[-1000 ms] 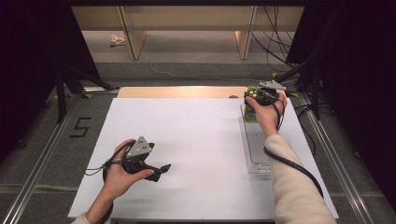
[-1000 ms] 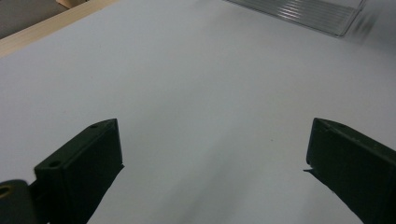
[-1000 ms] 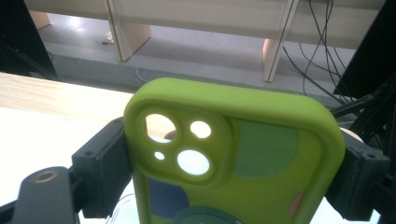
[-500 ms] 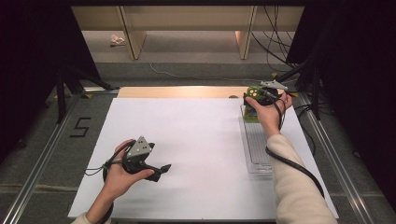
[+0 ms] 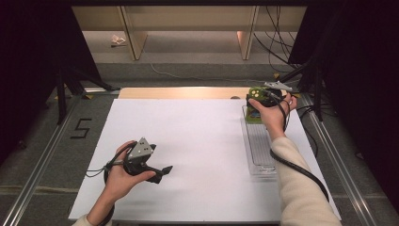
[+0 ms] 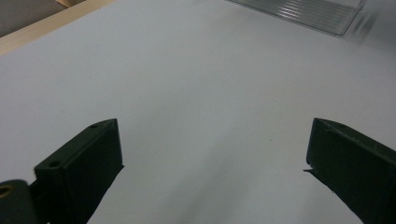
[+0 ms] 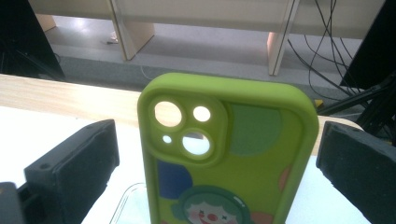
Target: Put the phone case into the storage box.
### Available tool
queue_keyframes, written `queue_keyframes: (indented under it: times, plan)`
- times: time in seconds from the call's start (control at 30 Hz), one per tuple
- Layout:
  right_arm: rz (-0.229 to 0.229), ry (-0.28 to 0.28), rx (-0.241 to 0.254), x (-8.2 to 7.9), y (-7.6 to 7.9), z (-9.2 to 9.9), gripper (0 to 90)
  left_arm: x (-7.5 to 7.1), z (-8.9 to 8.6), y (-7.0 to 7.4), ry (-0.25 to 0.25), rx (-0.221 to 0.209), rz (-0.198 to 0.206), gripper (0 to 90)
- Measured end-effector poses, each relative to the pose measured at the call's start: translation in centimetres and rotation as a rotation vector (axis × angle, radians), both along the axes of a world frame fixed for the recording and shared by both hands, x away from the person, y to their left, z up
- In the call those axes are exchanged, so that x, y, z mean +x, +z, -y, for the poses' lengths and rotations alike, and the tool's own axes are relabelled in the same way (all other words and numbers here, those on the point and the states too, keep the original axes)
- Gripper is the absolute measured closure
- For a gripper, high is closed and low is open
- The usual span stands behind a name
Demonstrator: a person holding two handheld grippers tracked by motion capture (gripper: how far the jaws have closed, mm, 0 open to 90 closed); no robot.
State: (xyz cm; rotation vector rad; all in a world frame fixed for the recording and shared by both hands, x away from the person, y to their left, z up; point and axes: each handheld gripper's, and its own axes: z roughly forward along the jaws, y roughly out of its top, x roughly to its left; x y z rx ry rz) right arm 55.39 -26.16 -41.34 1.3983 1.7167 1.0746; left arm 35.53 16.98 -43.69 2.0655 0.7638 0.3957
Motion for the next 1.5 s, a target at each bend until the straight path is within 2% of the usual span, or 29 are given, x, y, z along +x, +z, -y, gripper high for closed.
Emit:
queue_keyframes:
  times: [0.67, 1.0, 1.5]
  plan:
    - [0.005, 0.005, 0.021, -2.0, 0.6, 0.2, 0.3, 0.0, -0.1, 0.1, 0.002, 0.002, 0.002, 3.4]
    - [0.002, 0.033, 0.012, -3.0, 1.0, 0.2, 0.3, 0.0, -0.1, 0.0, 0.005, 0.001, 0.002, 3.4]
    - [0.015, 0.067, 0.006, -5.6, 1.2, 0.6, 0.3, 0.0, -0.1, 0.1, 0.01, -0.001, 0.003, 3.3]
